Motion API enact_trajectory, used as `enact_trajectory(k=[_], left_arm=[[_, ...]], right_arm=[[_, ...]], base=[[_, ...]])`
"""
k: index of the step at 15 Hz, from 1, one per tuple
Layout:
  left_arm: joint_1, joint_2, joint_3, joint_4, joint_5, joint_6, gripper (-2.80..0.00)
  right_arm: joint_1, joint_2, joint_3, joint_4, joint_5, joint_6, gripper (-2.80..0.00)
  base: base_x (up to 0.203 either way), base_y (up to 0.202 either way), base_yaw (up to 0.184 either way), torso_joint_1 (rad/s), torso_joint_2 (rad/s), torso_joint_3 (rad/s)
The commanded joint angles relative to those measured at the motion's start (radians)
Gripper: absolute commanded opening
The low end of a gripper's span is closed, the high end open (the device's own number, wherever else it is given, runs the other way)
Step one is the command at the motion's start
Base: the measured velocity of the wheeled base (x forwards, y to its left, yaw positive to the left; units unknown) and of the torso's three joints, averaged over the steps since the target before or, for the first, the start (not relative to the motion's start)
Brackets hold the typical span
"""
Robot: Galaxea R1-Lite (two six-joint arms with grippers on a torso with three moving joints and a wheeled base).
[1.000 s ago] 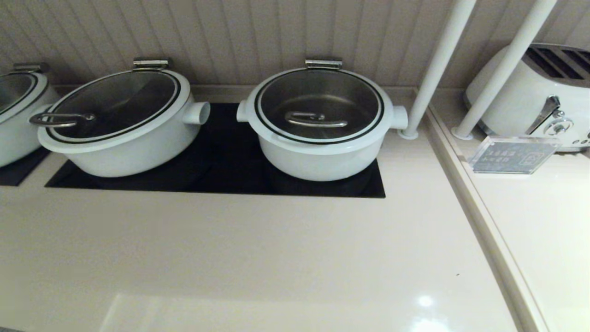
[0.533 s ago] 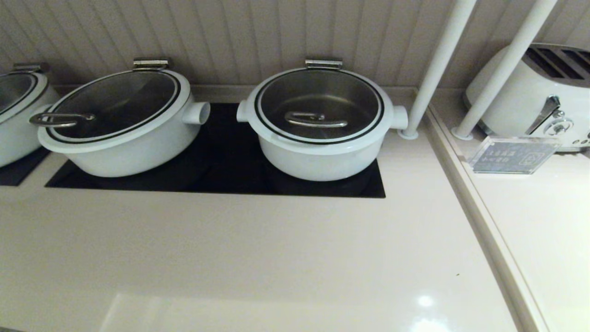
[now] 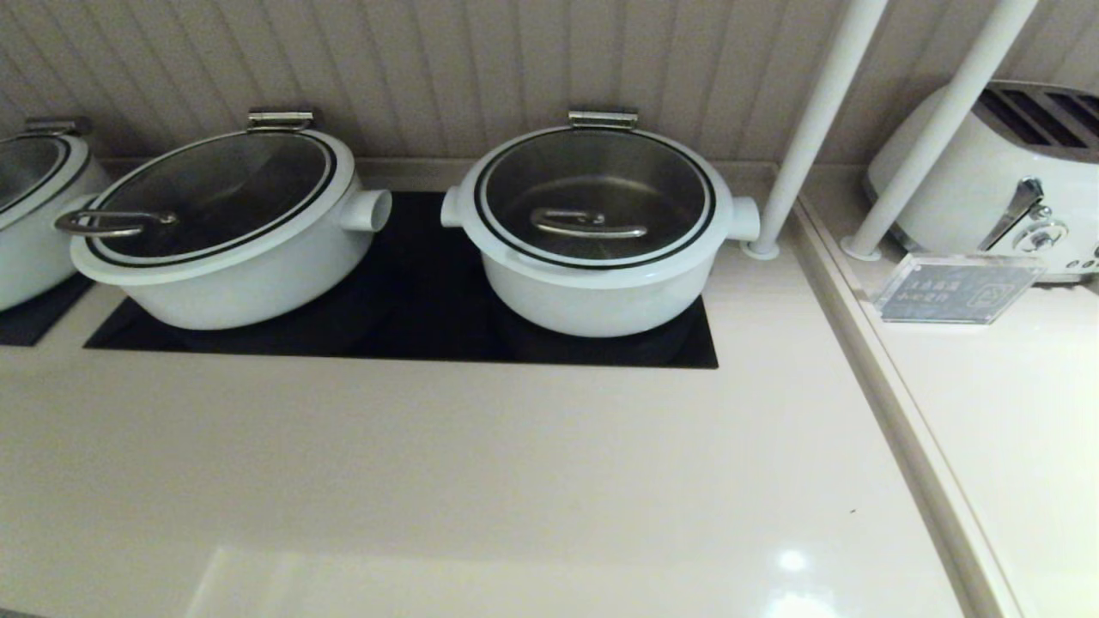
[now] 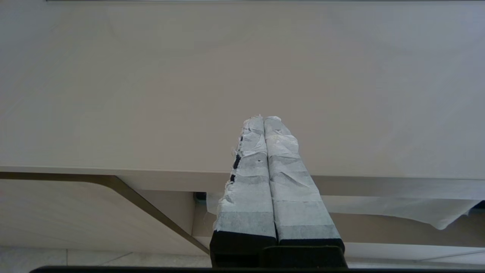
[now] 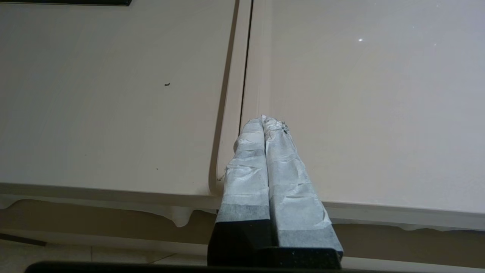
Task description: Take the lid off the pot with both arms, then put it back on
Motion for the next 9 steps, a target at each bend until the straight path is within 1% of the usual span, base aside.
enact_trajectory(k=[1, 9], left_arm=[[0.0, 0.001, 0.0, -0.001, 0.0, 0.0, -2.8], [0.0, 0.001, 0.0, 0.0, 0.0, 0.0, -2.8]], right_arm=[[0.0, 0.002, 0.001, 0.0, 0.0, 0.0, -2.8], [0.0, 0.002, 0.001, 0.0, -0.009, 0.017, -2.8]], base=[[0.0, 0.0, 0.0, 0.0, 0.0, 0.0], [0.0, 0.0, 0.0, 0.0, 0.0, 0.0]])
